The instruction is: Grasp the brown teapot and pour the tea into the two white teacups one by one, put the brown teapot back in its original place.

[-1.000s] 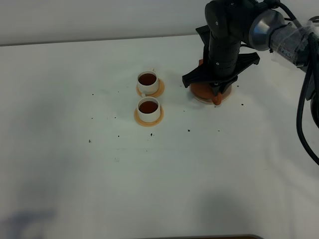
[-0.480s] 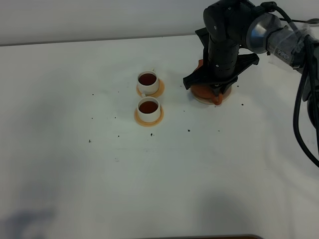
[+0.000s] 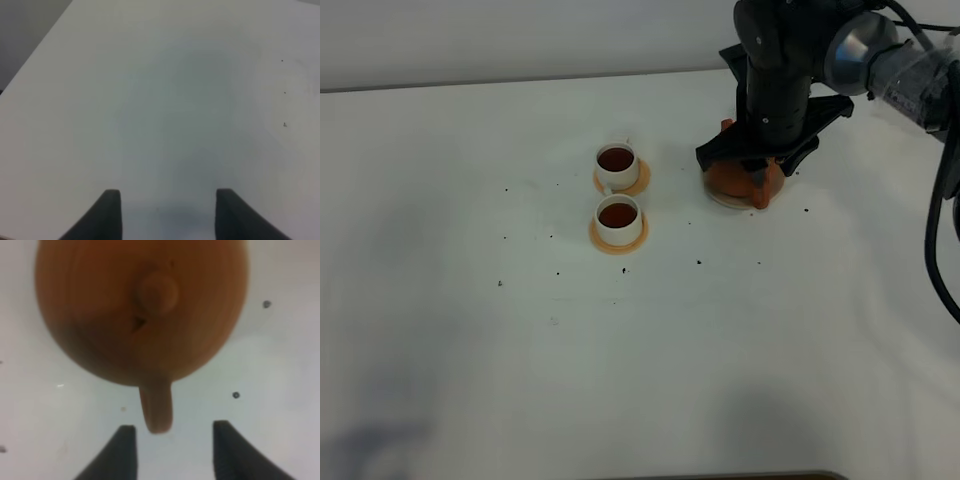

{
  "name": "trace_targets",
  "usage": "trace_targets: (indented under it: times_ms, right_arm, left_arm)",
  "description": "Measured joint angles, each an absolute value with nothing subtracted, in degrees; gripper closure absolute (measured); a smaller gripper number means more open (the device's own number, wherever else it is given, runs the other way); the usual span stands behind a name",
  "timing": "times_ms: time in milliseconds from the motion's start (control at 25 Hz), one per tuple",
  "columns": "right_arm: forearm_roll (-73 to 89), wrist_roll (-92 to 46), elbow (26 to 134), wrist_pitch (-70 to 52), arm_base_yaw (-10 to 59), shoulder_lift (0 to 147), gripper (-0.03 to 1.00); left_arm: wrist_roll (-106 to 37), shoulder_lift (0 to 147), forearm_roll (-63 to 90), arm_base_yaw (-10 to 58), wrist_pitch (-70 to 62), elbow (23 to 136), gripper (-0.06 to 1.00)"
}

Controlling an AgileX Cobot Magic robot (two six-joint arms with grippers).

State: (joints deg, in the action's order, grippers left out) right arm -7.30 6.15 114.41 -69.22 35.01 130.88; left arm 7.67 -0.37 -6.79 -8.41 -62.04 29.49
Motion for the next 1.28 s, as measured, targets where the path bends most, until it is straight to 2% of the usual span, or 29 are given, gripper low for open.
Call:
trace_targets:
  times_ms: [160,320,440,680,1080,1280]
  right_arm:
    - [-7.4,4.9,114.4,-69.3,35.0,126.5,0.53]
    - [-6.0,3.0,113.7,-69.3,35.0,121.0,0.51]
    - [-4.3,2.4,109.0,-69.3,35.1,115.2,0.51]
    - [-2.1,2.1,91.4,-69.4,35.1,100.6,0.51]
    - [1.1,1.6,54.7,-69.6,35.1,71.0,0.51]
    - [4.6,-2.3,42.5,-69.6,35.1,57.8,0.51]
  left_arm:
    - [7.7,-0.4,-6.8,-8.4,-62.0,29.5,0.52]
    - [7.7,-0.4,-6.8,-8.4,-62.0,29.5,0.52]
    - [7.7,-0.4,-6.8,-8.4,-62.0,29.5,0.52]
    - [7.6,-0.4,-6.8,-8.4,-62.0,29.5,0.52]
    - [7.6,-0.4,-6.8,-8.4,-62.0,29.5,0.52]
    - [7.6,-0.4,-6.8,-8.4,-62.0,29.5,0.52]
